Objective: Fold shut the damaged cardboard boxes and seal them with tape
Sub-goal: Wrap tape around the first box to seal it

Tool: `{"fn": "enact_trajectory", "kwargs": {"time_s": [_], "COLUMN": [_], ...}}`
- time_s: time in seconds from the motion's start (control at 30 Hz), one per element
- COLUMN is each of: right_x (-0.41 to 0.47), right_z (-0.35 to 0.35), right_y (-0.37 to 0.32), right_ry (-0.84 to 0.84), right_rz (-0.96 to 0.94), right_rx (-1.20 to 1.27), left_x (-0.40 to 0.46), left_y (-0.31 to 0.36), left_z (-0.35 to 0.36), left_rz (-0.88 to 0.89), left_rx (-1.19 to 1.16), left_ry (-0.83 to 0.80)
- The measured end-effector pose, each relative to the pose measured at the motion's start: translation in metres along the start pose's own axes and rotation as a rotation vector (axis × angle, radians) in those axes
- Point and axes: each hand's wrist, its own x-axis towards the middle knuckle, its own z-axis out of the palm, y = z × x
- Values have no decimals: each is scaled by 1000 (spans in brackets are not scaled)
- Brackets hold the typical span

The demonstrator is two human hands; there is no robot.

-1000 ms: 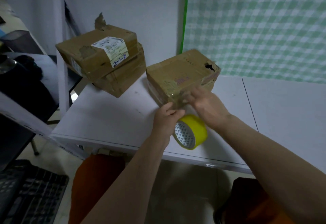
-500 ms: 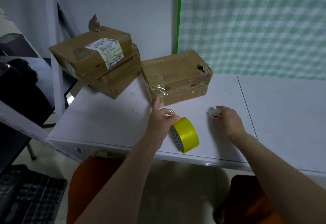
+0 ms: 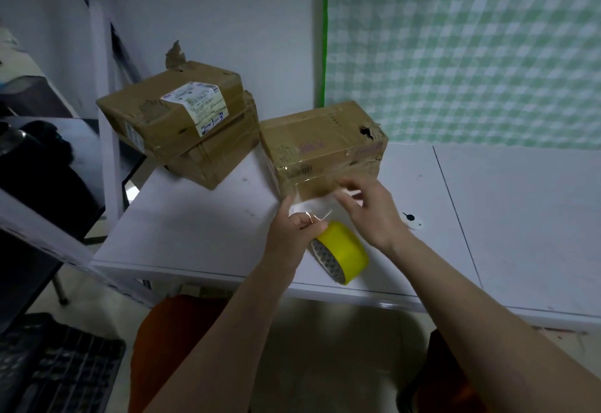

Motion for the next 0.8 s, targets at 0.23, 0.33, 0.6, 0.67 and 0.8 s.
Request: {"fn": "enact_trajectory", "kwargs": {"time_s": [0.23, 0.33, 0.6, 0.67, 0.8], "right_x": [56, 75, 83, 86, 89], "right_z": [27, 42, 56, 54, 57], "right_y": [-25, -26, -21, -21, -23], "right_ry": [-79, -129, 3, 5, -24], "right_rz": [-295, -334, -308, -267, -201], "right_rx": [-340, -490, -656, -648, -684], "left_x": [4, 11, 20, 22, 25], "left_y": [7, 12, 18, 18, 17], "left_z": [-32, -55, -88, -88, -89], "left_rz": [19, 71, 176, 183, 205], "left_rx": [80, 73, 119, 126, 142], "left_ry": [93, 134, 119, 120, 130]}}
